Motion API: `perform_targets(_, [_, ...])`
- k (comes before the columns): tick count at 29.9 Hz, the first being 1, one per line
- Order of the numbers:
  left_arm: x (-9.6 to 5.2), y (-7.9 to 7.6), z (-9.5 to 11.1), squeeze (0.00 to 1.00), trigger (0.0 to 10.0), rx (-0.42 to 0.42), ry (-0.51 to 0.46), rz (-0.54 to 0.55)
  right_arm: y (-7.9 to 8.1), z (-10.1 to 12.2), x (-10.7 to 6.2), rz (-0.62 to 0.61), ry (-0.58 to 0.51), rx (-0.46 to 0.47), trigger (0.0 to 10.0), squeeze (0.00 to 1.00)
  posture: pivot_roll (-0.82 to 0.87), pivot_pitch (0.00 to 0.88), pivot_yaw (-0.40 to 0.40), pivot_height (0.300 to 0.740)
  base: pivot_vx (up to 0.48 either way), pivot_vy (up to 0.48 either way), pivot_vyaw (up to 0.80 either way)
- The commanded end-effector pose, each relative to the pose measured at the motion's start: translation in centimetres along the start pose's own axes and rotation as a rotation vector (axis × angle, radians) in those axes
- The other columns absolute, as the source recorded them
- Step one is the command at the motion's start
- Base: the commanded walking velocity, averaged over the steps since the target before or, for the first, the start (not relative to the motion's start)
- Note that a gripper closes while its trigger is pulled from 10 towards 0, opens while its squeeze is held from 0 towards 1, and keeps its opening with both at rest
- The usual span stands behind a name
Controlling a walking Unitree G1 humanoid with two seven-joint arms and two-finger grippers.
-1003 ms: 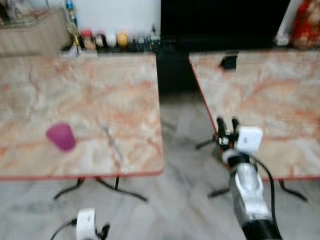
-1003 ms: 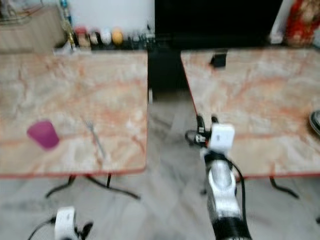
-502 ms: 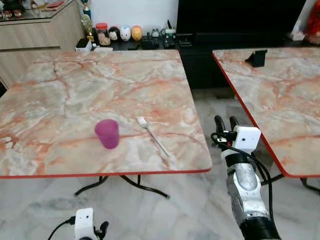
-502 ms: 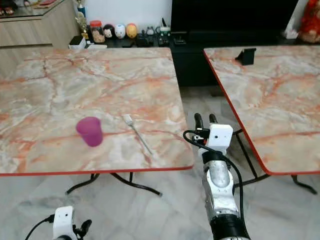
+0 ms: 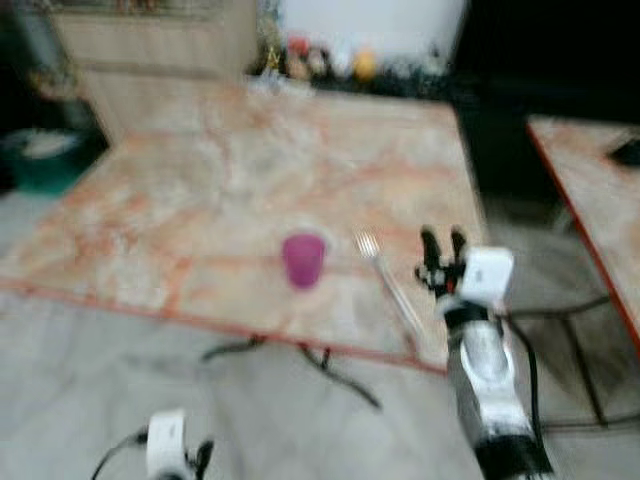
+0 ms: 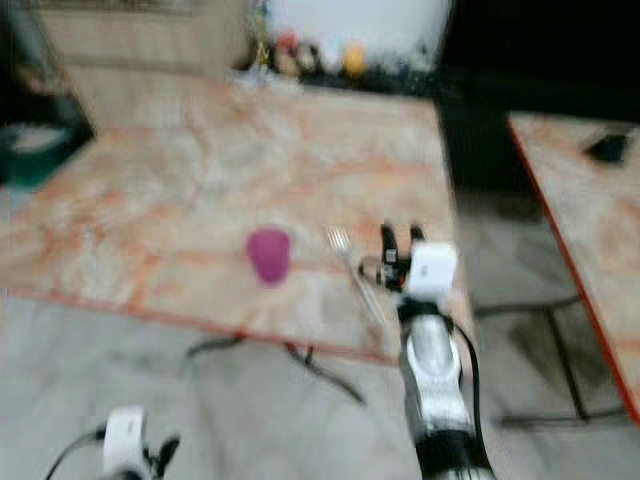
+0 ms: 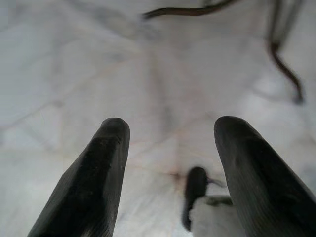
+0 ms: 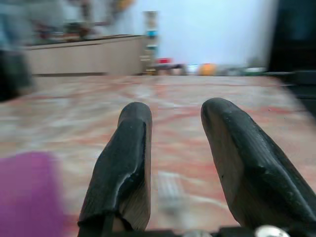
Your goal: Setting the table
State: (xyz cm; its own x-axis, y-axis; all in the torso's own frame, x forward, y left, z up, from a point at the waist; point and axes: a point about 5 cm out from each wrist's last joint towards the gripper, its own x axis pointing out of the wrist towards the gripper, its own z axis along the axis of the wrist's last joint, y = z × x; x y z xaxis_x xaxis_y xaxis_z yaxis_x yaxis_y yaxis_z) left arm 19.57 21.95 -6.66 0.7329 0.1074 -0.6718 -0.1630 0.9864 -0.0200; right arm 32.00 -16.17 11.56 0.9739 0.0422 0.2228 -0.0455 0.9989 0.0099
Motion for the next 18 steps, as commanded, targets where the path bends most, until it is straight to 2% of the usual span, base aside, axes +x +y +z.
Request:
perform_targets(1, [-0.3, -0.1, -1.0, 0.00, 10.0, -0.014, 0.035, 0.000, -0.3, -0.1, -0.2, -0.004, 0.004, -0.005, 10.0, 0.00, -0.06, 0.000, 0.010, 0.740, 0.000, 0.000, 0.80])
perform_targets(3, [-0.3, -0.1, -1.0, 0.00, 10.0, -0.014, 0.035, 0.000, -0.3, -0.1, -0.2, -0.003, 0.005, -0.005, 10.0, 0.00, -0.06, 0.000, 0.010, 0.740, 0.000, 0.000, 0.61])
perform_targets(13, [-0.3, 0.0, -1.0, 0.00, 10.0, -0.011, 0.037, 0.002, -0.9, -0.3, -0.1, -0.033, 0.024, 0.006, 10.0, 0.00, -0.06, 0.000, 0.009, 0.740, 0.000, 0.000, 0.00])
perform_targets(18, [-0.3, 0.0, -1.1, 0.00, 10.0, -0.014, 0.035, 0.001, -2.0, -0.9, -0.3, -0.092, 0.072, -0.013, 10.0, 0.00, -0.06, 0.000, 0.009, 0.740, 0.000, 0.000, 0.00])
